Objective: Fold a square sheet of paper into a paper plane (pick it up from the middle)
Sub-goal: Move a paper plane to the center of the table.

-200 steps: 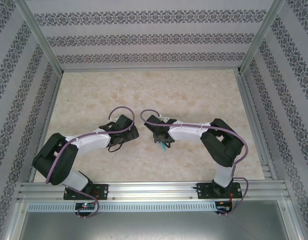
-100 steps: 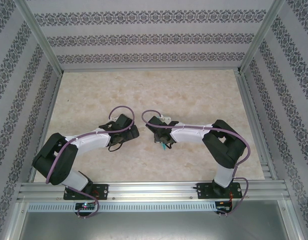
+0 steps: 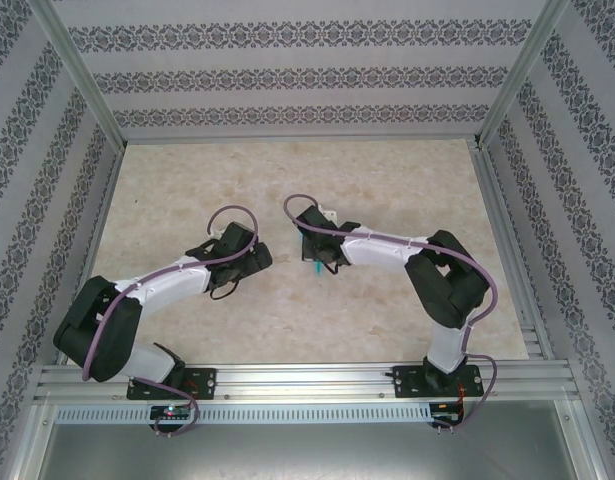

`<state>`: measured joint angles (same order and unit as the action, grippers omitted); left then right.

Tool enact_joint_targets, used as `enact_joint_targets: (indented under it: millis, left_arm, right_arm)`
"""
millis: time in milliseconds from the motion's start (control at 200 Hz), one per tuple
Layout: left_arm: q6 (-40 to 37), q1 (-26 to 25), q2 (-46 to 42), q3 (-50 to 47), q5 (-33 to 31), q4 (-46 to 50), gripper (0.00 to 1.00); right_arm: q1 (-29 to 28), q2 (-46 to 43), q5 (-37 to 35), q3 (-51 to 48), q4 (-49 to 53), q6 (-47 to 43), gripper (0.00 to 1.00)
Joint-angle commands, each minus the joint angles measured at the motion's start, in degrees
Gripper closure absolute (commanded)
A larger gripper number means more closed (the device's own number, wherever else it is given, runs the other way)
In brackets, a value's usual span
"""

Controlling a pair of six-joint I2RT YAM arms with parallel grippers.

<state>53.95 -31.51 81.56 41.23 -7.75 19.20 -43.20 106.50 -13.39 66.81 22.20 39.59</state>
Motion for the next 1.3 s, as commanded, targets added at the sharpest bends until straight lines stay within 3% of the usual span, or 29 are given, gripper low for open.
enact_joint_targets:
  millis: [0,330,689,934,1189,1294]
  left_arm:
    - [-1.74,1.34,-1.24,-1.30,0.54,1.61,0.00]
    - [-2.01,1.97,-1.03,-0.81,1.15,1.80,0.00]
    - [-2.66,2.96,-1.76,0.39,1.42,3.30,0.00]
    - [-7.17,6.79,-6.24,7.28,-1.22,10.98,0.00]
    - [-15.89,16.23,-10.33,11.75,-5.82,15.00,0.00]
    - [-21.10,20.40,-12.43,9.84,-7.23,11.60,0.00]
  right_arm:
    - [1.47,3.39,2.56,3.03,-2.02,-3.19,0.95]
    - [3.97,10.16,3.55,7.99,-0.73,-4.85,0.90]
    - [4.03,9.21,3.97,10.08,2.61,-3.47,0.81]
    - [4.39,-5.08,3.00,12.76,6.92,-3.79,0.40]
    - [10.15,-20.05,-7.27,7.52,9.39,-9.29,0.03]
    - [14.53,-26.46,-13.65,0.96,6.09,-14.26,0.02]
